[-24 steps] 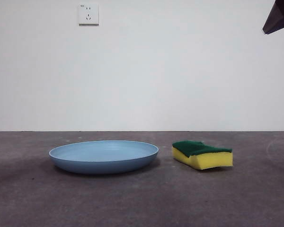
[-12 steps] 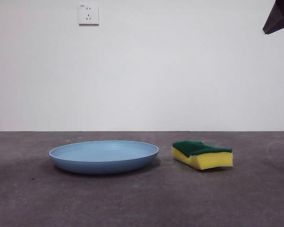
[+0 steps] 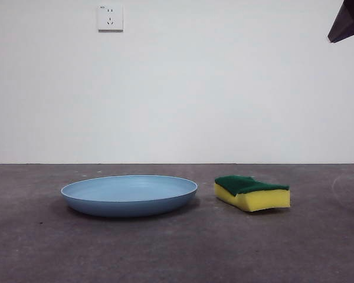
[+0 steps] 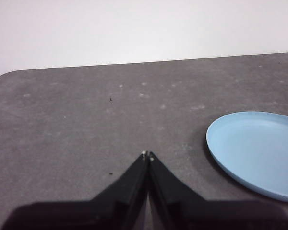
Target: Pick up the plate,pick up the cloth,clean the plate with the cloth
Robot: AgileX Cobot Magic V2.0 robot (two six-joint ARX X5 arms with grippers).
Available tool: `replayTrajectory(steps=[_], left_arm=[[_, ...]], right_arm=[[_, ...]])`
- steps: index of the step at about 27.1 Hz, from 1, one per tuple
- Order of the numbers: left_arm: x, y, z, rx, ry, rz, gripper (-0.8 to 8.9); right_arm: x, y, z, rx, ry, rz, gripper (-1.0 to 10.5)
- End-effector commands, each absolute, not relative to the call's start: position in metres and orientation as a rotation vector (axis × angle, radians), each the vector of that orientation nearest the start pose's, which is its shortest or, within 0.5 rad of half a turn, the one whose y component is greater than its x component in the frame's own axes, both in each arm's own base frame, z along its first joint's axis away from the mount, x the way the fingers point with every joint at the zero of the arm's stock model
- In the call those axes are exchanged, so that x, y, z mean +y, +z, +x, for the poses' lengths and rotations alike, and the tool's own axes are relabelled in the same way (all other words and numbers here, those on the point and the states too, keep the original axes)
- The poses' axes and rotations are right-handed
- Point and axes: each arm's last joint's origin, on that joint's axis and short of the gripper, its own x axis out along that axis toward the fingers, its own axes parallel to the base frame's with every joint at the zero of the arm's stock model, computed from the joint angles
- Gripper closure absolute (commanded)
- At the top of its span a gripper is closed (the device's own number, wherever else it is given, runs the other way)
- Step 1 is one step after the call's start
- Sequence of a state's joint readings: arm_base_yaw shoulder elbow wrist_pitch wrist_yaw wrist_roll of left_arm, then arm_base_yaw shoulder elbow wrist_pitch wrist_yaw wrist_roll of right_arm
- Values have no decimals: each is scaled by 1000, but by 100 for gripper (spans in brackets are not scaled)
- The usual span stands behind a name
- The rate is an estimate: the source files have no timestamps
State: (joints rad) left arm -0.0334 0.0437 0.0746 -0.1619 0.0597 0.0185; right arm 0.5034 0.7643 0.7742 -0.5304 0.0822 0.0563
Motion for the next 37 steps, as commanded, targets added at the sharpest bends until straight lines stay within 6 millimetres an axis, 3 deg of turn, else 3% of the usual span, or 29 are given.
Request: replayTrajectory(steps=[1,9,26,31,37], left_arm=[[-4,161,96,124,-86,24,817],[-4,146,96,186,-78,26,817],[-5,147,96,181,-83,-27,817],[-5,147,96,181,-83,-27,817],[-5,147,96,181,-83,-27,817]], right_arm=[[74,299,140,518,392,-89,945],[74,299,140,517,392,-89,945],[74,299,139,514,393,-94,946],[44,308,118,341,290,-157,946],[14,268,96,171,245,-71,946]])
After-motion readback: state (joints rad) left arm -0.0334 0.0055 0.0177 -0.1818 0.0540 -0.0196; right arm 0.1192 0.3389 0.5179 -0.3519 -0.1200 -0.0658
